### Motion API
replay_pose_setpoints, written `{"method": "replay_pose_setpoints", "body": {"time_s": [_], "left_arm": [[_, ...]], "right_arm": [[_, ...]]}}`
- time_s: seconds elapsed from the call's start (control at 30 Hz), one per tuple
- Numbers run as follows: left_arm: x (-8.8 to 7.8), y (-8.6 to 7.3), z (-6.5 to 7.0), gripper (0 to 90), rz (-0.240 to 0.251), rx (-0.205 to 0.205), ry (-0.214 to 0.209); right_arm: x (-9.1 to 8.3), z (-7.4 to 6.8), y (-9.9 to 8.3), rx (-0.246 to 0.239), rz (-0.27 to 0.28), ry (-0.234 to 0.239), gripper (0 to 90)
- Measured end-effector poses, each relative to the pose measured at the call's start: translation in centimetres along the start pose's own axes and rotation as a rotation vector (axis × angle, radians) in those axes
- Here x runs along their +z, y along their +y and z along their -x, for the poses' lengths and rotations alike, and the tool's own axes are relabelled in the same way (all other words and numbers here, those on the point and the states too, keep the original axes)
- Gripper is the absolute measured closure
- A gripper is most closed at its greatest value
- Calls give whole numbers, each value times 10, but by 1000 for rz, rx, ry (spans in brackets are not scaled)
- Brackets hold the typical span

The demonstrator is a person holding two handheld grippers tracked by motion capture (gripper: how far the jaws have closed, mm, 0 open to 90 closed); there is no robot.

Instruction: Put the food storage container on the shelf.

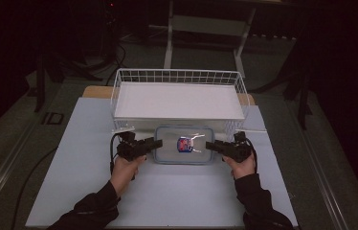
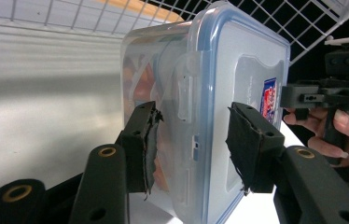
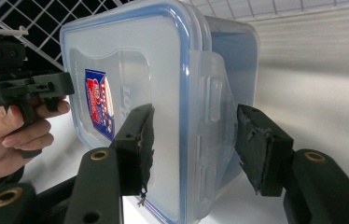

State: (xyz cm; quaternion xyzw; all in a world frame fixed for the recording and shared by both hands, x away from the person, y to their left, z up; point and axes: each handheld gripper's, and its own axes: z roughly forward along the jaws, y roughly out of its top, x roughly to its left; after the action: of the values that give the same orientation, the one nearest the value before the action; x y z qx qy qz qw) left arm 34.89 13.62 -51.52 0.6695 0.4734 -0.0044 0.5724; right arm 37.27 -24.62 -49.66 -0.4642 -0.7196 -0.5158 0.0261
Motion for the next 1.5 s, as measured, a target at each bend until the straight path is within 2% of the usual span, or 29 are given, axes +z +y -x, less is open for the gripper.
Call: {"method": "replay_pose_setpoints", "body": {"time_s": [0.1, 0.27, 0.33, 0.5, 0.63, 0.67, 0.7, 0.73, 0.77, 0.83, 0.9, 0.93, 0.97, 1.0, 1.03, 1.13, 1.2, 1.27, 1.3, 1.33, 1.37, 1.4, 1.5], "left_arm": [[1, 1, -4, 526, 11, -6, -5], [2, 0, -4, 521, 26, 1, -4], [3, -2, -6, 518, 51, -22, -6], [4, 0, -10, 513, 69, -60, -8], [6, 1, -10, 501, 76, -71, -1], [7, 2, -9, 497, 77, -69, 11], [7, 3, -10, 490, 73, -48, 40], [9, 2, -10, 490, 71, -50, 52], [10, 2, -11, 488, 74, -55, 56], [10, 2, -13, 486, 88, -18, 82], [11, 3, -8, 485, 95, -19, 104], [12, 3, -6, 477, 97, -3, 117], [13, 5, -4, 471, 96, 87, 162], [13, 5, -4, 467, 96, 87, 162], [13, 5, -2, 467, 97, 101, 183], [13, 7, -3, 455, 96, 99, 194], [9, 8, -3, 447, 105, 103, 193], [4, 8, -1, 435, 114, 92, 179], [1, 9, -1, 435, 111, 109, 180], [-4, 9, 0, 431, 97, 101, 161], [-4, 9, 0, 417, 97, 101, 161], [-7, 8, 3, 417, 94, 81, 159], [-17, 6, 7, 401, 80, 90, 137]], "right_arm": [[2, 2, 1, 16, 4, 2, 482], [3, 3, 1, 12, 5, 0, 476], [4, 4, -1, 13, 9, -5, 472], [8, 5, -1, 26, 11, 3, 465], [9, 3, 1, 28, 8, -10, 453], [10, 2, 2, 14, 15, -23, 453], [11, 0, 5, -17, 28, -53, 510], [11, 0, 5, -17, 28, -53, 510], [12, -1, 6, -26, 31, -74, 471], [14, -2, 7, -33, 43, -88, 473], [16, -3, 10, -33, 48, -109, 464], [16, -3, 10, -31, 51, -116, 455], [16, -4, 10, -36, 54, -126, 447], [16, -4, 10, -36, 54, -126, 447], [17, -4, 10, -43, 58, -133, 445], [17, -5, 10, -41, 59, -149, 431], [16, -8, 10, -67, 56, -163, 425], [14, -10, 9, -56, 51, -158, 421], [12, -11, 8, -55, 54, -158, 419], [8, -13, 8, -85, 67, -163, 415], [8, -13, 8, -85, 67, -163, 415], [5, -15, 7, -98, 70, -166, 411], [-7, -27, 3, -107, 84, -155, 416]]}}
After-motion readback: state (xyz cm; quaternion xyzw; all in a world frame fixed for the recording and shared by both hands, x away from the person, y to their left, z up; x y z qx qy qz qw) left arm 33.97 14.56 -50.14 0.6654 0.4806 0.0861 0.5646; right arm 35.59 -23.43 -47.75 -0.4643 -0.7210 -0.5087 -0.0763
